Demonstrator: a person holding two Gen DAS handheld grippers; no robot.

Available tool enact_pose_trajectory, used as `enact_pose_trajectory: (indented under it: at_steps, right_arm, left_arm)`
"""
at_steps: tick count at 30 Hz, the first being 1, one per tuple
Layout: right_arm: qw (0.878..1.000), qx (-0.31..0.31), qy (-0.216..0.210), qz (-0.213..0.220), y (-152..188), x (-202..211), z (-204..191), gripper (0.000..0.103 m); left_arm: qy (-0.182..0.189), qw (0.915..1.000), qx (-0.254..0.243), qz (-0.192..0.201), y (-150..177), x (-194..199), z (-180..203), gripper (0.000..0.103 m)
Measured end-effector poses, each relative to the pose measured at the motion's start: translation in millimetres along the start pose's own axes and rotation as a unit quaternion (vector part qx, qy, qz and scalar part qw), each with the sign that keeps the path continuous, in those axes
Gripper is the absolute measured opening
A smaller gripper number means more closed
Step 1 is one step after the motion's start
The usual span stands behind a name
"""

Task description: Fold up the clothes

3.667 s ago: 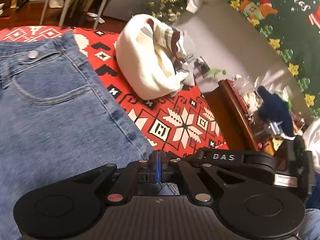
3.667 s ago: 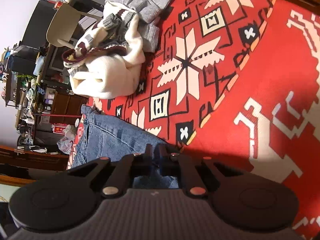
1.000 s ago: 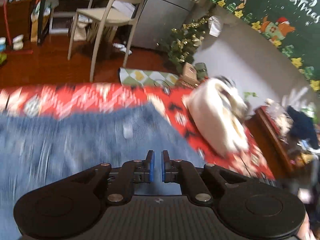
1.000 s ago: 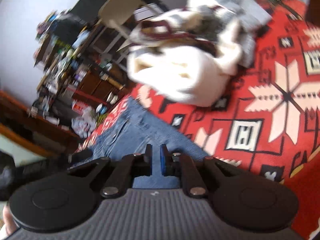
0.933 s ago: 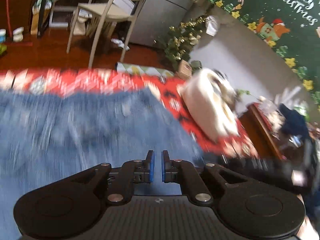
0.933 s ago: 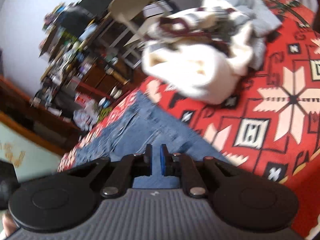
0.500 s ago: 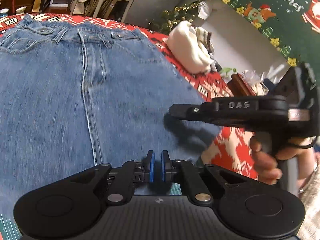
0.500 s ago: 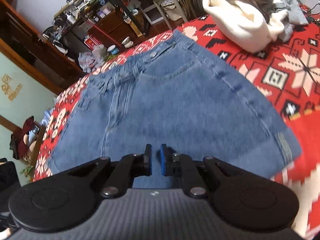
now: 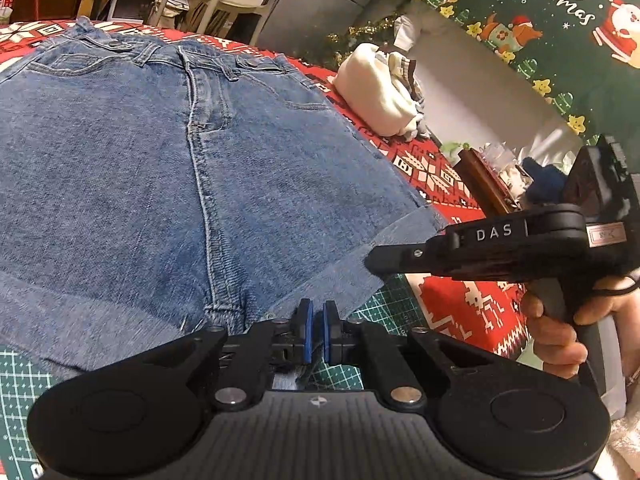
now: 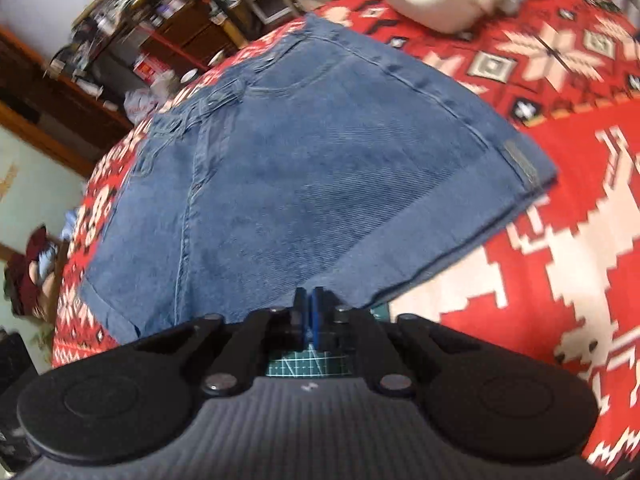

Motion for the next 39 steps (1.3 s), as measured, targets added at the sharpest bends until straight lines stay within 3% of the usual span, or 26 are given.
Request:
enact_pose_trajectory:
  at_steps: [3,6,9,13,16,26,31,35,39]
  right_arm:
    - [1.000,-0.025,0.003,0.011,4.6,10.5,7.2,0.000]
    - [0.999,-0.043,-0.010,0.024,9.9,20.9,4.8,0.011]
    - [0.997,-0.064,-0.031,0.038,15.5,31.8,0.9,0.012]
    - [0.993,-0.093,-0.062,0.048,23.9,41.7,-5.9,0.024]
    - [0.992,-0.098,-0.068,0.051,27.8,43.5,-8.8,0.026]
    - [0.989,-0.117,-0.074,0.057,30.0,43.9,-8.6,0.027]
    - [0.982,-0.154,-0.098,0.053,35.5,42.8,-8.6,0.027]
    - [0.983,-0.155,-0.092,0.041,36.8,33.5,-7.1,0.027]
    - [0.983,-0.156,-0.089,0.036,36.2,27.0,-6.7,0.027]
  left_arm:
    - [-0.002,1.0000,0.003,0.000,3.8,5.1,-3.4,0.005]
    - [-0.001,1.0000,0.008,-0.001,7.4,9.4,-4.2,0.005]
    - [-0.001,0.9998,0.018,0.000,10.0,13.9,-5.2,0.005]
    - [0.000,0.9994,0.035,0.004,12.2,20.4,-7.2,0.009]
    - [0.000,0.9988,0.048,0.008,13.9,25.2,-8.6,0.019]
    - [0.000,0.9960,0.087,0.019,19.4,41.0,-13.4,0.020]
    - [-0.020,0.9948,0.094,0.034,19.6,49.9,-19.7,0.020]
    - [-0.054,0.9950,0.075,0.035,21.6,52.4,-22.7,0.020]
    - [-0.081,0.9940,0.060,0.043,26.2,58.9,-26.0,0.028]
Point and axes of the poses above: each gripper's, at about its wrist camera, not at the fingertips, and x roughly against the way its jaws point, z to its right, y to its underside, the point moved 10 cm from there along -x, roughly the way its jaws point, and after that the axes turned 13 degrees about -y, right-handed, at the moved point
